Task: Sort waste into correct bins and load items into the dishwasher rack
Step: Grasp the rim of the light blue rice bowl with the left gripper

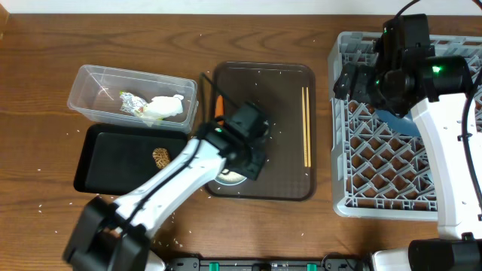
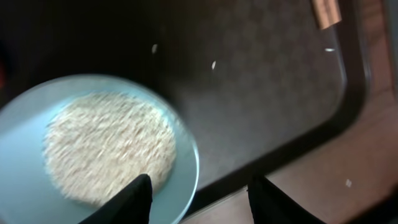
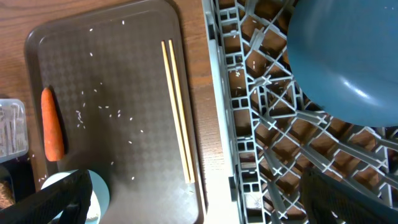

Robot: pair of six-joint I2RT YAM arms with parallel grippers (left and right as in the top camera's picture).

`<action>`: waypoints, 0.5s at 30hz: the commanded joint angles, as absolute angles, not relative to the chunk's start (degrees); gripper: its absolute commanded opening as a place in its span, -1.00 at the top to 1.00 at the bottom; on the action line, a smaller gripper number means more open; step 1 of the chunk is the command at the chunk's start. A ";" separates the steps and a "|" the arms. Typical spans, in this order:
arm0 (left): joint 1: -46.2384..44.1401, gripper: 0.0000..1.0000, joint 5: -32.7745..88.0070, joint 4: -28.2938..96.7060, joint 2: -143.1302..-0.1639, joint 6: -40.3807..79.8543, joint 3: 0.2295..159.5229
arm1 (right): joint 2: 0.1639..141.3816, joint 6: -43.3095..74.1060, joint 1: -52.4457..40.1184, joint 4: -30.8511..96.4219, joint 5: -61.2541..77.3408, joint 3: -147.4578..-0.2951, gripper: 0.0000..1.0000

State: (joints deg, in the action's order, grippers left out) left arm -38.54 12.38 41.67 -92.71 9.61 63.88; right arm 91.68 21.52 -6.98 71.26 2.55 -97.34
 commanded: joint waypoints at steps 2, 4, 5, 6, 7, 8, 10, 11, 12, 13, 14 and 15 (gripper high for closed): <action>-39.24 0.02 8.27 39.13 -98.28 12.38 63.53 | 91.77 22.31 -6.68 71.24 1.96 -97.38 -0.99; -39.24 0.13 8.16 38.00 -100.25 13.43 63.53 | 91.77 22.31 -6.68 71.22 1.96 -97.38 -0.98; -39.24 0.15 7.79 37.52 -101.12 13.74 63.53 | 91.77 22.31 -6.68 71.24 1.96 -97.38 -0.98; -39.24 0.15 7.62 37.10 -101.67 13.74 63.53 | 91.77 22.28 -6.68 71.31 1.96 -97.38 -0.98; -39.24 0.15 7.62 36.69 -102.24 13.80 63.53 | 91.77 22.31 -6.68 71.40 1.96 -97.38 -0.98; -39.24 0.15 7.60 36.01 -102.83 13.87 63.53 | 91.77 22.28 -6.68 71.46 1.96 -97.38 -0.98; -39.24 0.15 7.66 34.74 -103.70 13.91 63.53 | 91.77 22.31 -6.68 71.48 1.96 -97.38 -0.99; -39.24 0.18 7.68 34.17 -104.18 14.35 63.53 | 91.77 22.31 -6.68 71.44 1.96 -97.38 -0.99; -39.33 0.25 7.75 33.61 -104.60 14.79 63.53 | 91.77 22.31 -6.68 71.40 1.96 -97.38 -0.98; -39.35 0.37 7.86 33.06 -105.12 14.81 63.53 | 91.77 22.31 -6.68 71.37 1.96 -97.38 -0.98; -39.35 0.49 7.94 32.42 -105.67 14.92 63.53 | 91.77 22.31 -6.68 71.35 1.96 -97.38 -0.99; -39.35 0.53 8.05 31.79 -106.39 14.94 63.53 | 91.77 22.31 -6.68 71.35 1.96 -97.38 -0.99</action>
State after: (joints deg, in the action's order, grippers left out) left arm -39.22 8.60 32.71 -104.38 14.24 63.86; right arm 91.68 21.52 -6.98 71.33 2.55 -97.34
